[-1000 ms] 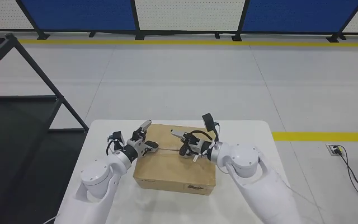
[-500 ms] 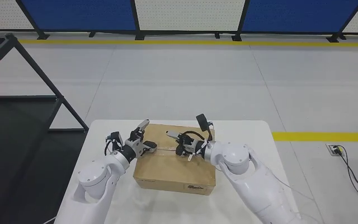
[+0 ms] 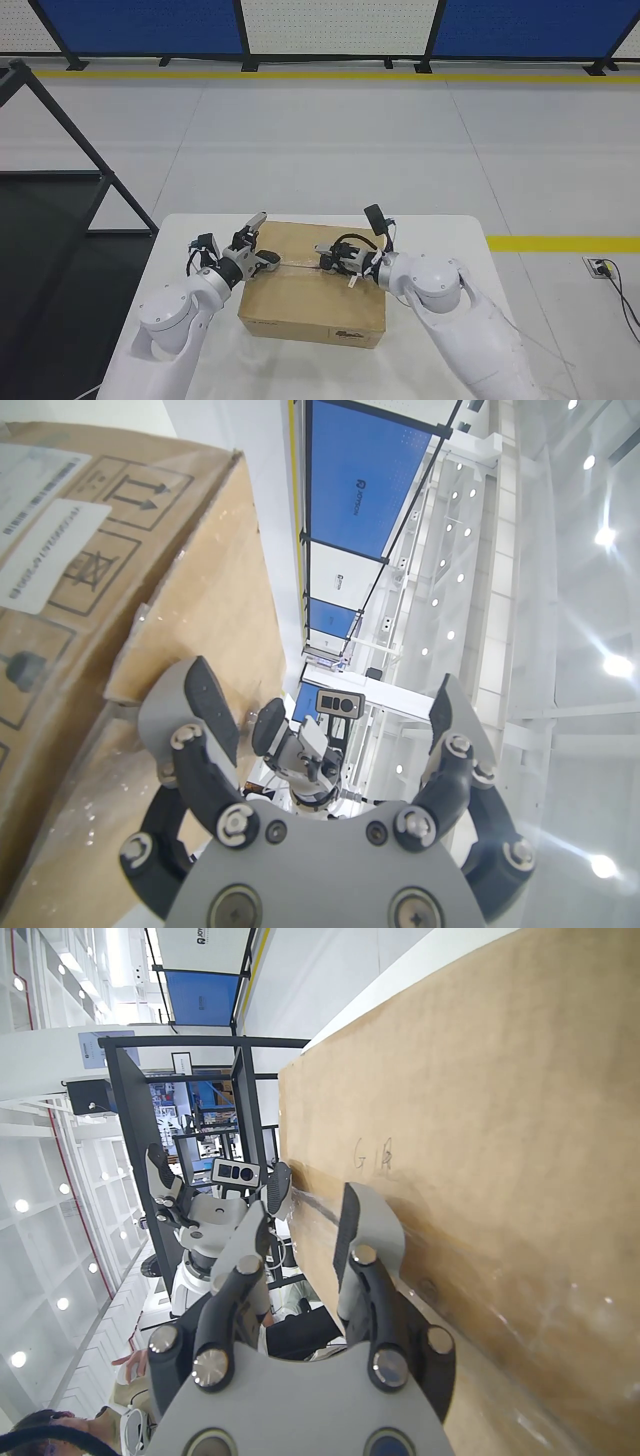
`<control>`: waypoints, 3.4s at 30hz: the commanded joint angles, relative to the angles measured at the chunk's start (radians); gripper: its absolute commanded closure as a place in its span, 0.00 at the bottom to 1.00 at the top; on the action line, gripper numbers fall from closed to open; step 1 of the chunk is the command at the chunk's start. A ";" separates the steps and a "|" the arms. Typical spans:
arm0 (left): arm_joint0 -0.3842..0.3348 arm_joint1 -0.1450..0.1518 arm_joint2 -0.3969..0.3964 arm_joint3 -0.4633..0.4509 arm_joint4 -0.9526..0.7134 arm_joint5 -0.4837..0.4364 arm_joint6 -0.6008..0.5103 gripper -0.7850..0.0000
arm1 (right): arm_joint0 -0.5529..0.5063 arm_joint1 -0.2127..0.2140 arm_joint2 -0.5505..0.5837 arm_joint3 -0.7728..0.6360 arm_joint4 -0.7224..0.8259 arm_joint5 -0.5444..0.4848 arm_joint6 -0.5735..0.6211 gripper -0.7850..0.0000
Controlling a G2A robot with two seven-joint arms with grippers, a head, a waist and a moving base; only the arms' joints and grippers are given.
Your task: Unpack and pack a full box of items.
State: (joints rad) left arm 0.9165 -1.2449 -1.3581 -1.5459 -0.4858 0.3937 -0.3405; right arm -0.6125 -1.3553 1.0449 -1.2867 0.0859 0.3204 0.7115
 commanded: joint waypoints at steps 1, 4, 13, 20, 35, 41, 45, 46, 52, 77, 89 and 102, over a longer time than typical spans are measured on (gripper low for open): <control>0.000 0.000 0.000 -0.001 -0.001 0.001 0.000 0.00 | -0.004 0.004 0.007 -0.009 -0.018 0.018 0.008 1.00; 0.000 0.000 0.000 -0.001 0.000 0.002 0.002 0.00 | -0.012 0.010 0.016 -0.019 -0.033 0.032 0.015 1.00; -0.004 0.001 0.002 0.003 -0.002 0.004 0.003 0.00 | -0.053 0.030 0.065 -0.045 -0.080 0.085 0.019 1.00; -0.007 0.001 0.003 0.006 -0.003 0.004 0.008 0.00 | -0.106 0.051 0.129 -0.096 -0.109 0.114 0.008 1.00; -0.008 0.001 0.004 0.003 -0.003 0.006 0.015 0.00 | -0.212 0.088 0.243 -0.200 -0.144 0.156 0.003 1.00; -0.008 0.002 0.007 -0.002 0.001 0.009 0.017 0.00 | -0.257 0.099 0.289 -0.235 -0.132 0.151 -0.012 1.00; -0.009 0.001 0.009 -0.005 0.002 0.010 0.018 0.00 | -0.280 0.105 0.309 -0.253 -0.129 0.150 -0.018 1.00; -0.009 0.001 0.010 -0.005 0.002 0.010 0.019 0.00 | -0.284 0.106 0.314 -0.256 -0.128 0.150 -0.019 1.00; -0.006 0.001 0.013 -0.012 0.003 0.011 0.021 0.00 | -0.301 0.111 0.319 -0.261 -0.123 0.151 -0.023 1.00; 0.176 0.007 -0.156 -0.157 -0.131 -0.178 0.119 0.00 | -0.148 0.075 0.080 -0.226 -0.060 0.139 -0.043 1.00; 0.234 0.004 -0.172 -0.152 -0.165 -0.235 0.120 0.00 | -0.040 0.043 -0.026 -0.095 -0.051 0.193 -0.071 1.00; 0.162 0.000 -0.089 -0.122 -0.106 -0.182 0.091 0.00 | -0.152 0.066 0.057 -0.215 -0.060 0.212 -0.099 1.00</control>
State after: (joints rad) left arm 1.0812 -1.2440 -1.4491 -1.6704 -0.5913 0.2138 -0.2519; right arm -0.7629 -1.2885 1.1041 -1.4965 0.0226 0.5313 0.6147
